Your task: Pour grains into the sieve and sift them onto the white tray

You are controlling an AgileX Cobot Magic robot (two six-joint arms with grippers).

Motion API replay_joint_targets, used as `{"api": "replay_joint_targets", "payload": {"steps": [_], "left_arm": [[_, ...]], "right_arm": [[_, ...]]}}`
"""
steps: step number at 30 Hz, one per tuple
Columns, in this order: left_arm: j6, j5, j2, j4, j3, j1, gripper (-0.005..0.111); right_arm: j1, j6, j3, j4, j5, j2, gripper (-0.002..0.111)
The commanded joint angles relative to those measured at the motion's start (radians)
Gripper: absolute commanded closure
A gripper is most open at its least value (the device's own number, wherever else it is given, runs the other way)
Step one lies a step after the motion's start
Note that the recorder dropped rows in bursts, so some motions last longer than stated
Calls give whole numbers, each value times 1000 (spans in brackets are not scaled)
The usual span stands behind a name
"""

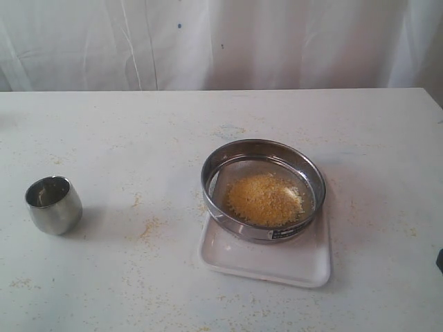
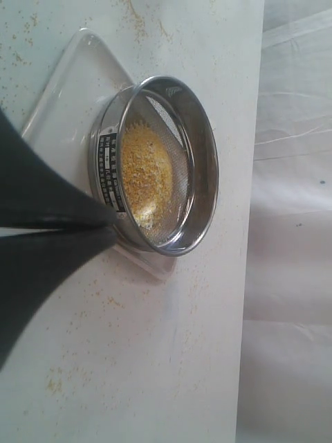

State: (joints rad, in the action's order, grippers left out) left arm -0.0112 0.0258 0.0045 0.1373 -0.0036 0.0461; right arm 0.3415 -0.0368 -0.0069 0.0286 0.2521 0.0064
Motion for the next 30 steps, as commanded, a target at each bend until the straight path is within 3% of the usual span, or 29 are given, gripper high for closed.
{"api": "replay_joint_targets", "payload": {"steps": [1,23,27,30], "left_arm": [[-74,4,-4,-52,4,-3,107],[-74,2,-4,-51,4,-3,107],[-74,2,-4,-51,4,-3,107],[-74,2,-4,-51,4,-3,107]], "right_arm": [[-4,-2,7,2,-7,-6,108],[-4,-2,7,8,-11,-6,108],[-4,-24,7,-2,-127,-6,108],[-4,-187,7,-108,-289,-6,108]]}}
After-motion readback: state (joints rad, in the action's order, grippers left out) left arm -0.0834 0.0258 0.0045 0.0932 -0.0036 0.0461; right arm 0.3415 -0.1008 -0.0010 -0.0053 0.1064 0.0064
